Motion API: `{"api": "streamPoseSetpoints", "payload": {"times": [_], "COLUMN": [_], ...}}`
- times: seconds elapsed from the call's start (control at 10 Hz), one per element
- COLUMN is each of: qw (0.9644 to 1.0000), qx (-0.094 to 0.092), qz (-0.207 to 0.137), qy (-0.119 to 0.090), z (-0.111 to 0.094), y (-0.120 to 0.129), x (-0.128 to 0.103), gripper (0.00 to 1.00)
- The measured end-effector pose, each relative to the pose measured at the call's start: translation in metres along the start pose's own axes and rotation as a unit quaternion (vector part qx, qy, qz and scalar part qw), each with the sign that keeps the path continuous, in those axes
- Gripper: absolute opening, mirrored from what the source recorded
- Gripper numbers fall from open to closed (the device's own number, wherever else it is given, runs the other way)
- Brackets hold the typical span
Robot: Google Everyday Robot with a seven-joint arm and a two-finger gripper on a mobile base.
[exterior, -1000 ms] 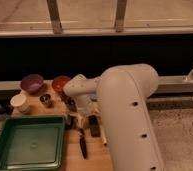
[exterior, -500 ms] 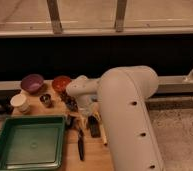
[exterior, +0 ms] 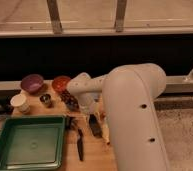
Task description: Place eraser in metal cup
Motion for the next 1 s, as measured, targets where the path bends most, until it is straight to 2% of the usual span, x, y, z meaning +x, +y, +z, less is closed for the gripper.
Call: {"api": "streamPoseSetpoints", "payload": {"times": [0.1,0.3,0.4,0.6,0.8,1.0], "qw": [0.9998,0.9967,0.9916,0.9807,0.9707,0.9602], "qx": [-0.003,-0.017,-0.024,-0.022,-0.008,0.008], "qz": [-0.001,-0.016,-0.029,-0.062,-0.101,-0.142], "qy": [-0.017,-0.078,-0.124,-0.184,-0.218,-0.240], "z": [-0.013,-0.048,-0.073,-0.114,-0.151,-0.183], "y": [-0.002,-0.006,-0.007,0.000,0.015,0.032], "x": [0.002,0.008,0.009,0.006,-0.011,-0.031], "gripper": [0.00,0.00,0.00,0.00,0.00,0.00]}}
